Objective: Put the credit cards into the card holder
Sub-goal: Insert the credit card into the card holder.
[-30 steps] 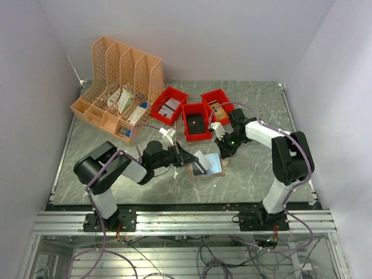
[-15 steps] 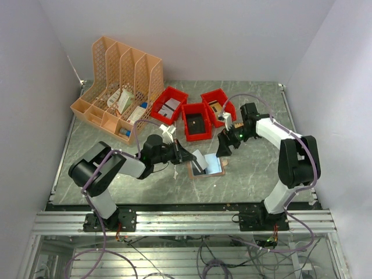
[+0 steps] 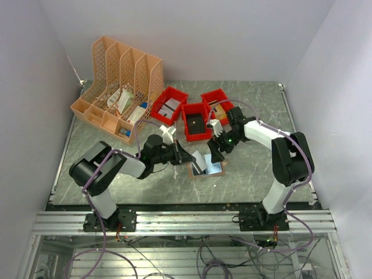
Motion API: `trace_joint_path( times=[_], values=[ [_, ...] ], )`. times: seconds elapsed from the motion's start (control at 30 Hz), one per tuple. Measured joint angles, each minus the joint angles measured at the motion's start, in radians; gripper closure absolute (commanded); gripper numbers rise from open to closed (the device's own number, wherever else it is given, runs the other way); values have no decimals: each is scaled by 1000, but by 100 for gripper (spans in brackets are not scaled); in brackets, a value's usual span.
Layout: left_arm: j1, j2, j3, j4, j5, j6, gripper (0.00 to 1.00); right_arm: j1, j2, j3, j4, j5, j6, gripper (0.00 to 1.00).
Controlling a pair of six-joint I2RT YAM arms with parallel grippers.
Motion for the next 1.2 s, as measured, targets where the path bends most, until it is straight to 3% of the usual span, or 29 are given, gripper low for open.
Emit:
trace_joint_path(
  times=[0.23, 0.57, 1.2],
  values=[
    [4, 23, 0, 1, 0, 6, 93, 45, 0, -8, 29, 106, 7, 35],
    [10, 93, 20, 0, 3, 6, 93, 57, 14, -8, 31, 140, 3, 60],
    [13, 189, 60, 27, 64, -29, 93, 66, 23, -1, 37, 175, 3, 63]
  ],
)
